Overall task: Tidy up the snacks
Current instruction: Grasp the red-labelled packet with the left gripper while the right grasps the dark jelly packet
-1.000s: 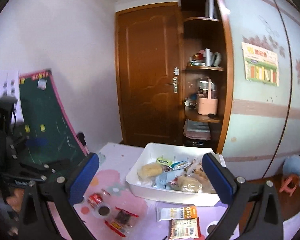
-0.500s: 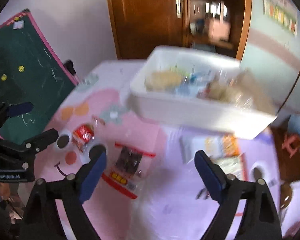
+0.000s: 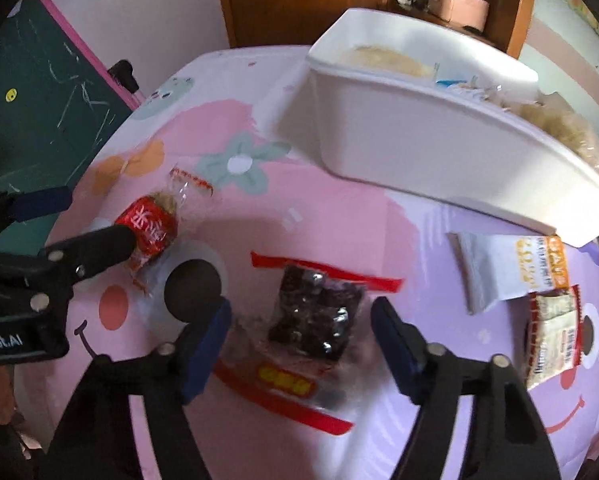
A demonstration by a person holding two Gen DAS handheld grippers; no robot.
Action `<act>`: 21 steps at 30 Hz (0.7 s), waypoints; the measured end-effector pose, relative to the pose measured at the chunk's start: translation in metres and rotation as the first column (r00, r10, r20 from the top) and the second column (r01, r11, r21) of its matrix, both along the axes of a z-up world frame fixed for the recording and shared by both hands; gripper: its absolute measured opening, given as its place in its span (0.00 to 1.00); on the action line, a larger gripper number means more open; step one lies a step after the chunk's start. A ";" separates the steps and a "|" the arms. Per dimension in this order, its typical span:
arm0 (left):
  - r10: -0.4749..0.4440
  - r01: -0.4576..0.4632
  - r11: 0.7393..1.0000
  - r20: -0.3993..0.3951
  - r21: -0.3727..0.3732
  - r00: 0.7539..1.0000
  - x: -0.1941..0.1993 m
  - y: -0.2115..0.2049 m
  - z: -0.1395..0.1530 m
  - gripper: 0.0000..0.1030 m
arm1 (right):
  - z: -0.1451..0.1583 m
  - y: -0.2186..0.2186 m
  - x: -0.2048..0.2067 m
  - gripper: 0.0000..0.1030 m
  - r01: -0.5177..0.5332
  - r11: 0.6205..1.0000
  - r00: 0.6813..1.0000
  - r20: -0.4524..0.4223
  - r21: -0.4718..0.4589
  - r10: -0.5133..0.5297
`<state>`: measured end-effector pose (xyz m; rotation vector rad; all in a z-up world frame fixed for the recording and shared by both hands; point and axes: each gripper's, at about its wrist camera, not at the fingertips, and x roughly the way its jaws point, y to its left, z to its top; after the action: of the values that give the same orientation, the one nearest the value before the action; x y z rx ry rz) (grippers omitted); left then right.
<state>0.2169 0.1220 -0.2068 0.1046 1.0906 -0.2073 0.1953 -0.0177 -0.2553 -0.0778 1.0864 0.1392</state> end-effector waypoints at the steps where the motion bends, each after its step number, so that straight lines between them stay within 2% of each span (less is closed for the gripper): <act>1: -0.007 0.007 1.000 -0.007 0.001 1.000 0.002 -0.003 -0.003 0.90 | 0.000 0.000 0.000 0.66 -0.004 1.000 1.000 0.001 -0.003 0.004; 6: -0.018 0.018 1.000 -0.048 0.004 0.999 0.007 -0.015 -0.013 0.88 | 0.001 -0.006 0.000 0.60 -0.026 1.000 1.000 -0.005 0.016 0.026; 9: -0.016 0.015 1.000 -0.085 -0.011 0.996 0.011 -0.021 -0.021 0.78 | 0.002 -0.009 -0.003 0.59 -0.038 0.999 0.999 -0.004 0.023 0.038; 11: -0.009 0.008 1.000 -0.112 -0.015 0.994 0.014 -0.022 -0.027 0.59 | 0.003 -0.012 -0.005 0.58 -0.041 0.999 0.999 -0.006 0.031 0.041; 13: 0.004 -0.005 1.000 -0.114 -0.001 0.994 0.015 -0.024 -0.030 0.50 | 0.004 -0.015 -0.008 0.57 -0.043 0.998 0.999 -0.007 0.042 0.044; 15: 0.009 -0.007 1.000 -0.110 0.016 0.994 0.014 -0.026 -0.032 0.48 | 0.007 -0.019 -0.011 0.54 -0.044 0.997 0.999 -0.002 0.058 0.044; 16: 0.012 -0.010 1.000 -0.109 0.017 0.994 0.014 -0.026 -0.032 0.46 | 0.008 -0.020 -0.012 0.45 -0.044 0.997 0.999 -0.001 0.064 0.045; 21: 0.030 -0.028 0.999 -0.099 0.019 0.995 0.016 -0.026 -0.032 0.45 | 0.007 -0.027 -0.016 0.44 -0.049 0.994 0.999 -0.019 0.094 0.051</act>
<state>0.2324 0.0959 -0.2389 0.0951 1.1928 -0.1779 0.1793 -0.0450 -0.2482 -0.0189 1.0980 0.2359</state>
